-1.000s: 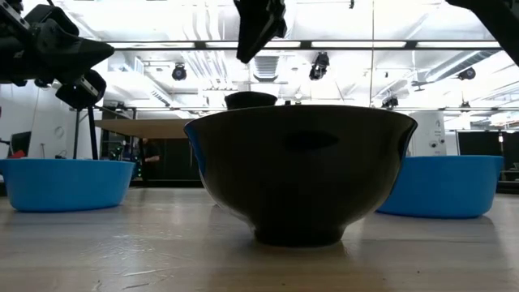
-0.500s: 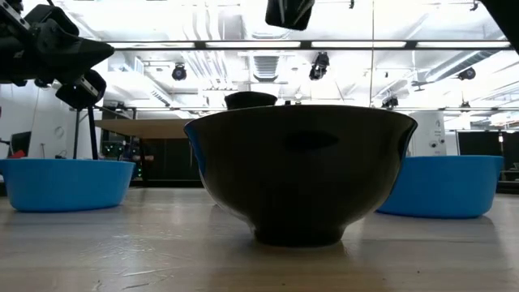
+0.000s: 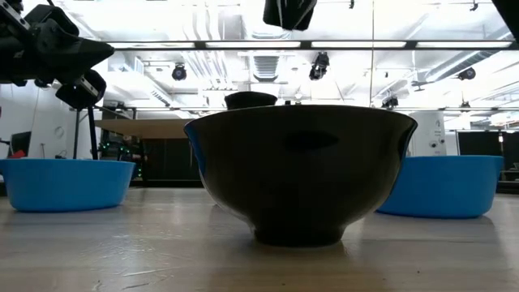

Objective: Pick & Place Mini bowls
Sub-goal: Stack the right white patterned bowl on top of the white patterned bowl on the shelf

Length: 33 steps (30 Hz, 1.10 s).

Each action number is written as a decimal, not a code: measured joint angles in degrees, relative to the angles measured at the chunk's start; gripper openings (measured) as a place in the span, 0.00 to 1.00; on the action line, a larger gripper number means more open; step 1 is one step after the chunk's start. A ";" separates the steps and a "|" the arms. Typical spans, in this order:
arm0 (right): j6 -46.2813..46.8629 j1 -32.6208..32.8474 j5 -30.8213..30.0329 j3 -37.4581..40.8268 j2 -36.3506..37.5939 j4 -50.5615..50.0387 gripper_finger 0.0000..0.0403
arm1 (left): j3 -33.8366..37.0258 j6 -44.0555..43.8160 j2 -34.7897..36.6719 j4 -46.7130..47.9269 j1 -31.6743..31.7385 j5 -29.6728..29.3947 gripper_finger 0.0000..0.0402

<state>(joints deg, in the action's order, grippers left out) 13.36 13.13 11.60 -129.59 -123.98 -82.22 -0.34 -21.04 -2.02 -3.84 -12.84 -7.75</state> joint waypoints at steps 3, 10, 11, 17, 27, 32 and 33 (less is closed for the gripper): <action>2.36 -0.09 0.22 2.47 0.00 0.20 0.38 | 0.00 0.00 -0.01 -0.02 0.01 0.00 0.00; 4.62 2.06 0.30 6.16 0.00 2.61 0.44 | 0.00 0.01 -0.01 0.00 0.01 -0.01 0.00; 4.64 2.68 0.42 6.60 0.00 3.44 0.44 | 0.00 0.00 0.00 0.00 -0.01 -0.02 0.00; 7.23 4.97 -0.62 10.57 0.00 7.92 0.41 | 0.00 0.02 0.01 0.00 0.00 -0.01 0.00; 13.64 5.35 -1.12 15.89 -0.04 17.21 0.36 | 0.00 0.02 0.00 0.00 -0.01 -0.02 0.00; 17.78 5.37 -2.41 20.10 -0.04 23.72 0.34 | 0.00 0.00 0.00 0.00 0.00 -0.02 0.00; 18.78 5.37 -2.51 21.08 -0.04 24.73 0.34 | 0.00 0.00 0.00 0.00 0.00 -0.02 0.00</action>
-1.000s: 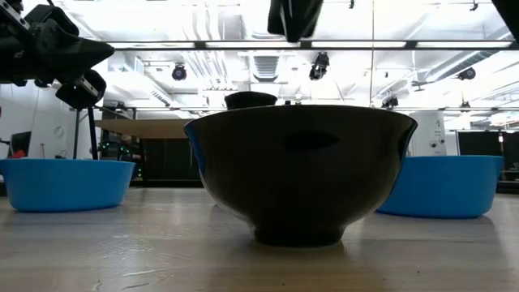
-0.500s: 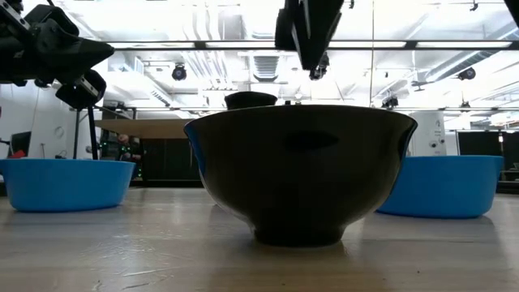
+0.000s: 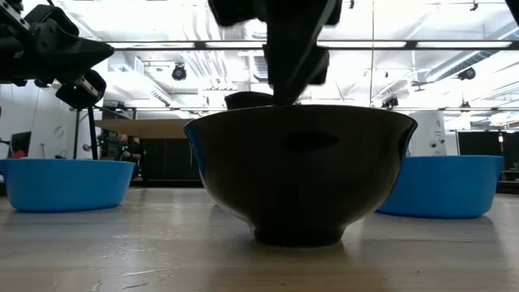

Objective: Pick & Place Mini bowls
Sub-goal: Stack the right white patterned bowl on top of the white patterned bowl on the shelf

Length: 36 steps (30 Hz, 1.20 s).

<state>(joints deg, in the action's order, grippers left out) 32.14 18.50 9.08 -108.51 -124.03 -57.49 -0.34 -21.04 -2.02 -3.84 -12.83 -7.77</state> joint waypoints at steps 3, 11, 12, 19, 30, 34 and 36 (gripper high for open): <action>2.52 -0.11 -0.11 2.96 0.00 1.57 0.34 | 0.00 0.01 0.00 0.00 0.00 0.00 0.00; 7.86 -0.13 -0.18 6.80 0.00 0.99 0.32 | 0.00 0.01 0.00 0.00 0.00 0.00 0.00; 8.05 -0.13 -0.15 6.84 0.00 1.03 0.31 | 0.00 0.00 0.00 0.00 0.00 0.00 0.00; 8.48 -0.13 -0.08 4.30 0.00 0.76 0.29 | 0.00 0.00 0.00 0.00 0.01 0.00 0.00; 6.71 -0.17 -7.63 0.09 0.02 0.65 0.28 | 0.00 0.01 0.01 0.00 0.00 0.00 0.00; 6.42 -0.41 -7.94 1.21 0.02 0.66 0.28 | 0.00 0.00 0.01 0.00 0.01 0.00 0.00; 6.42 -0.39 -7.80 2.47 0.02 0.69 0.28 | 0.00 0.01 0.01 0.00 0.01 0.00 0.00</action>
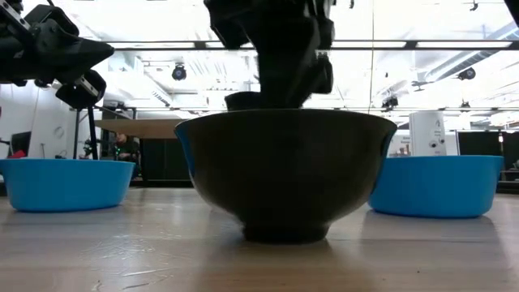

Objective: Pick & Place Mini bowls
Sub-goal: Stack the right white patterned bowl on top of the white patterned bowl on the shelf

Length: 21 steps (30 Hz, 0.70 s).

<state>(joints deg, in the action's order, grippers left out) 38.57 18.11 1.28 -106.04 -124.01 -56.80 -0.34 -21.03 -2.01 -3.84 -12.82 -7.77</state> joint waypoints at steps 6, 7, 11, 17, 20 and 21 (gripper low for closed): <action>0.24 0.02 1.16 2.46 0.00 0.11 0.27 | 0.00 0.00 0.00 0.01 0.00 0.00 0.00; 0.27 0.00 1.37 2.74 0.00 0.16 0.27 | 0.00 0.00 0.01 0.00 0.00 0.00 0.00; 0.48 0.00 2.17 3.84 0.00 0.72 0.25 | 0.00 -0.01 0.01 0.00 0.00 0.00 0.00; 1.57 0.02 4.99 5.15 0.02 3.30 0.24 | 0.00 -0.01 0.00 0.00 -0.02 0.00 0.00; 1.59 0.11 5.18 5.23 0.02 3.62 0.23 | 0.00 -0.01 -0.01 0.00 -0.01 0.00 0.00; 1.59 0.12 5.19 5.24 0.02 3.62 0.22 | 0.00 -0.01 0.01 0.00 0.00 0.00 0.00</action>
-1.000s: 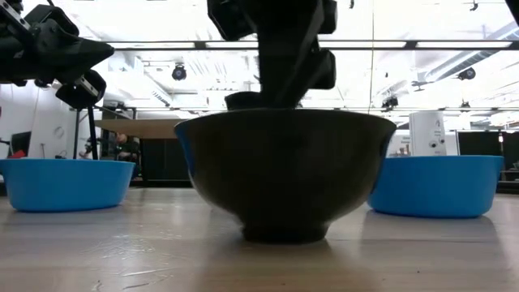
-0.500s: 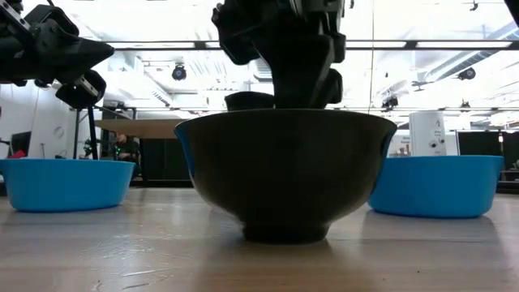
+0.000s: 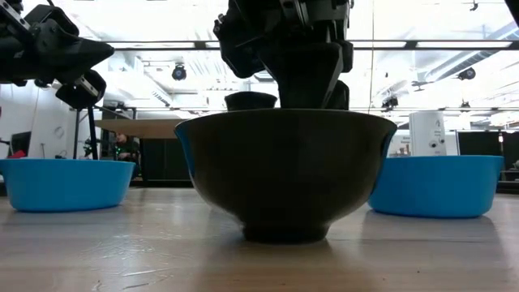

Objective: Pick & Place Mini bowls
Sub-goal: Stack the right white patterned bowl on top of the white patterned bowl on the shelf

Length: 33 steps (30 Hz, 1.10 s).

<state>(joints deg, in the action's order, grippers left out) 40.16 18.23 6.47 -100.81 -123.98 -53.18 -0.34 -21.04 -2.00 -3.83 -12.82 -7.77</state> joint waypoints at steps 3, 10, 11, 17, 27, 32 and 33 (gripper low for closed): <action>0.44 -0.01 0.01 -0.01 0.00 0.01 0.20 | 0.00 0.00 -0.02 0.00 -0.01 0.00 0.00; 2.11 -0.03 0.29 0.20 0.02 0.01 0.08 | 0.00 0.00 -0.01 0.01 -0.01 0.01 0.00; 2.32 -0.05 0.84 0.23 0.03 0.02 0.06 | 0.00 0.00 -0.02 0.00 -0.01 0.00 0.00; 4.26 -0.06 1.55 0.23 0.24 0.21 0.03 | 0.00 0.00 0.00 0.00 -0.02 0.00 0.00; 6.41 -0.10 1.57 -2.51 0.26 -0.65 0.03 | 0.00 0.00 -0.02 0.00 0.00 0.00 0.00; 7.94 -0.50 1.08 -5.69 0.26 -2.48 0.03 | 0.00 0.00 -0.02 0.00 0.00 0.02 0.00; 8.25 -0.64 1.10 -6.55 0.26 -3.13 0.03 | 0.00 0.00 -0.02 0.01 -0.02 0.00 0.00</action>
<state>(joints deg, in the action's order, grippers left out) 48.41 17.58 7.57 -107.35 -123.72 -56.31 -0.34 -21.03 -2.02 -3.82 -12.84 -7.77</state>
